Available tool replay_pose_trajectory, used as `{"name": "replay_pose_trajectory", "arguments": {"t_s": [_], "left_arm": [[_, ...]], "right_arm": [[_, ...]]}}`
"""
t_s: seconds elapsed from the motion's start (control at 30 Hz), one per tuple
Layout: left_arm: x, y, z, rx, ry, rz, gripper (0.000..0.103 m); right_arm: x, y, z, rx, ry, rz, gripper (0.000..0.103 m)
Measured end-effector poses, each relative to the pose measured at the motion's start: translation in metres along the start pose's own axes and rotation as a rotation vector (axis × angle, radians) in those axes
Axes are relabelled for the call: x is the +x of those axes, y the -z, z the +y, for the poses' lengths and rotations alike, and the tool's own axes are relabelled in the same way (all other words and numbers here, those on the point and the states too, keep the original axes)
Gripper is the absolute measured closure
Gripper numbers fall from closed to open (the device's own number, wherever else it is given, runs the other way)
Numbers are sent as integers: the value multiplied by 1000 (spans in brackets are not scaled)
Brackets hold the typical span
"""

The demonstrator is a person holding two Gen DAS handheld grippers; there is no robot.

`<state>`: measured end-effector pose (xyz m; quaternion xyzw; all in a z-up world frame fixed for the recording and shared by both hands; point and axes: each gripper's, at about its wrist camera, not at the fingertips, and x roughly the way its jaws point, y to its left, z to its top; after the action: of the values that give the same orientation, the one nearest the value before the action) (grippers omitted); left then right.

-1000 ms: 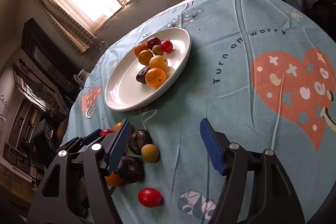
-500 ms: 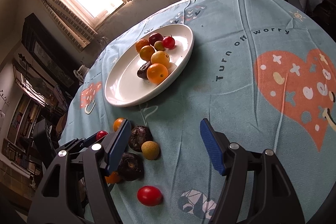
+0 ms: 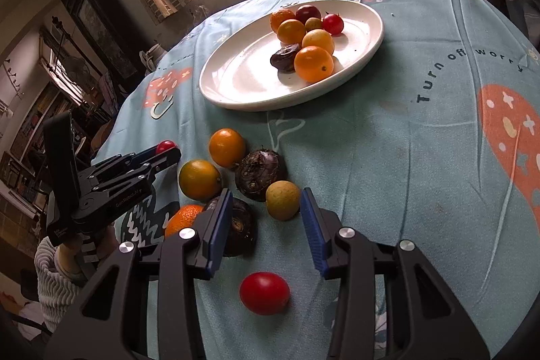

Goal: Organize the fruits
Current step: 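Place red tomato on plate with left tool while right tool places greenish-yellow fruit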

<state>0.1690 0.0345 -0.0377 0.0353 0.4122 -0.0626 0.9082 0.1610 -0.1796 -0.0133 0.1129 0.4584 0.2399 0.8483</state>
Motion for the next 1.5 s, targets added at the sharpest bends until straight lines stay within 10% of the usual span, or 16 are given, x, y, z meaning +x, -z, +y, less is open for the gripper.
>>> {"name": "replay_pose_trajectory", "arguments": {"t_s": [0.43,0.7,1.03,1.3,1.37,1.5], "left_arm": [[8,2,-4,17,-5,24,75],[-20,-6,-6,8,-2,-98,75],[-21,-80,-30,-15,0,-177,75],[28,-99,-32,-53,-16,-120,74],[34,-98,-28,-58,-20,-107,51],[31,-97,-27,-54,-8,-125,44]], "right_arm": [[22,1,-6,7,48,24,79],[-13,-9,-16,58,25,-100,79],[-34,-80,-10,79,44,-210,78],[49,-113,9,43,19,-63,78],[58,-116,4,52,57,-33,78],[49,-115,-6,82,71,-63,77]]}}
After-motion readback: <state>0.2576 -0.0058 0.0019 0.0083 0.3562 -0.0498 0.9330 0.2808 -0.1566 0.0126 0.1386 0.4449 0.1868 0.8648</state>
